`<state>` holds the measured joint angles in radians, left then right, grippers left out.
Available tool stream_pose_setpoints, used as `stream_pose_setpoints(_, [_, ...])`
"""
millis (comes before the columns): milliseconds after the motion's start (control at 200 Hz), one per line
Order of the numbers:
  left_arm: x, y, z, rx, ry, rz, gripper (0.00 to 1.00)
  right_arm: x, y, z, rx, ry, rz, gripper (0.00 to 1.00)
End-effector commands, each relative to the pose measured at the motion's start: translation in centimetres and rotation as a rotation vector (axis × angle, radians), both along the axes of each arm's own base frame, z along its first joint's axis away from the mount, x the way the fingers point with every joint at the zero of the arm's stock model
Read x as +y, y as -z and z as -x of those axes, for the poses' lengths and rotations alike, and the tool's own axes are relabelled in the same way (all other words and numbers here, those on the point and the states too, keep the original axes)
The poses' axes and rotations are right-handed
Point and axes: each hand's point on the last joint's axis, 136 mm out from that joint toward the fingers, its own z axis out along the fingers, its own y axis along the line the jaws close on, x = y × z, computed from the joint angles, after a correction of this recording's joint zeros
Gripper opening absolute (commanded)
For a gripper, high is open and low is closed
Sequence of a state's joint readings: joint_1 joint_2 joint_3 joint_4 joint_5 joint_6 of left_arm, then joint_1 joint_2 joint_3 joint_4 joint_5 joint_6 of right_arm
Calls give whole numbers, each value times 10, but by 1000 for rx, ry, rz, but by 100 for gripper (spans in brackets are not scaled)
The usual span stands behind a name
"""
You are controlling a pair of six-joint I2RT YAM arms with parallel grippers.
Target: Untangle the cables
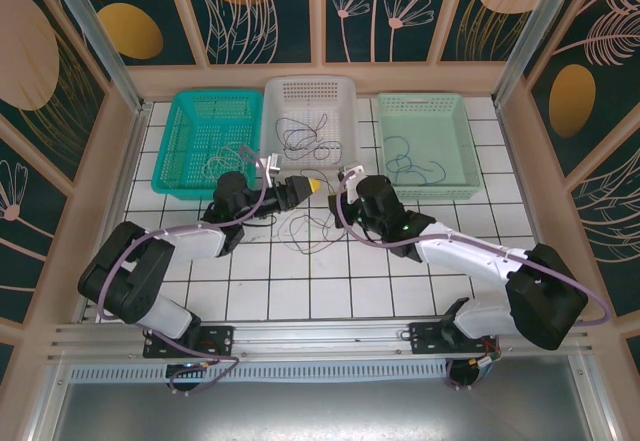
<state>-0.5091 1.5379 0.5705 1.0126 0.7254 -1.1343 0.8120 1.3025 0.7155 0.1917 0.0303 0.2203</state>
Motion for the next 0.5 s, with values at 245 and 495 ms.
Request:
stream_pose_setpoints(245, [-9, -35, -17, -19, -7, 221, 62, 5, -6, 9, -36, -7, -69, 7])
stream_pose_setpoints(495, [-18, -40, -35, -26, -6, 280, 20, -1, -4, 18, -28, -15, -91, 10])
